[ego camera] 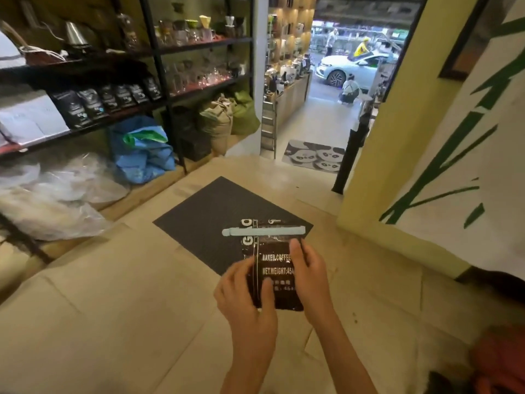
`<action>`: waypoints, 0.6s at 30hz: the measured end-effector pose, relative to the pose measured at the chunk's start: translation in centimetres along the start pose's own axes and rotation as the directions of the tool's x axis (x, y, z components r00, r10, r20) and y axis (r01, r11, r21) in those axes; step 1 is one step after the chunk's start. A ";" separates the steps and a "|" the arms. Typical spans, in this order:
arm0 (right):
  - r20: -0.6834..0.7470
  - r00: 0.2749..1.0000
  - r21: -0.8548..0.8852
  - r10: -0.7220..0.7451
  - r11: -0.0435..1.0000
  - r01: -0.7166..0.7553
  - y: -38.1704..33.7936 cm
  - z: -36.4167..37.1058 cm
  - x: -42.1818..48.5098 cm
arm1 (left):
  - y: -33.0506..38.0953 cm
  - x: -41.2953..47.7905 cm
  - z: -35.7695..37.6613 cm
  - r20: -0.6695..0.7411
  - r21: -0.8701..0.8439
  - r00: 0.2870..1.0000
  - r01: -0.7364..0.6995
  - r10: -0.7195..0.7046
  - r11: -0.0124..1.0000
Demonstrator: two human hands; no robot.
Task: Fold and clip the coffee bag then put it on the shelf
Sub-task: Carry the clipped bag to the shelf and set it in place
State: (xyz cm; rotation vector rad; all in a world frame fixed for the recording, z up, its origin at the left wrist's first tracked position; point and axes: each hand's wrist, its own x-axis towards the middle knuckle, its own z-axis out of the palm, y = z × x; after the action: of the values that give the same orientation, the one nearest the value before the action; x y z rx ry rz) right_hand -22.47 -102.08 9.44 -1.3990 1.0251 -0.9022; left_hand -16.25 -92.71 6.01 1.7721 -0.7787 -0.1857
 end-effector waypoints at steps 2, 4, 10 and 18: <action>0.025 0.999 -0.032 0.019 0.999 -0.018 -0.6 0.2 5.0 | 0.1 5.7 1.5 0.013 -0.107 0.991 0.133 -0.132 0.985; 0.025 1.000 -0.011 0.018 1.000 -0.018 -1.6 0.6 9.6 | 0.4 11.4 2.8 0.216 -0.281 0.954 0.267 -0.210 0.922; 0.099 0.989 0.069 0.105 0.991 -0.113 -2.8 5.6 22.5 | -0.4 23.9 6.4 0.371 -0.415 0.881 0.439 -0.292 0.797; 0.547 0.828 0.004 0.126 0.988 -0.153 -3.0 16.9 39.7 | -6.1 41.2 8.1 0.059 -0.402 0.882 0.450 -0.468 0.797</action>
State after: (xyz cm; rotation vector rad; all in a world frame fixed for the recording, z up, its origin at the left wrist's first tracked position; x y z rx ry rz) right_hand 6.78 -133.93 9.78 -1.4055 0.6475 -0.3712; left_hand 13.91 -122.44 8.09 1.5254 -0.2310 -0.5914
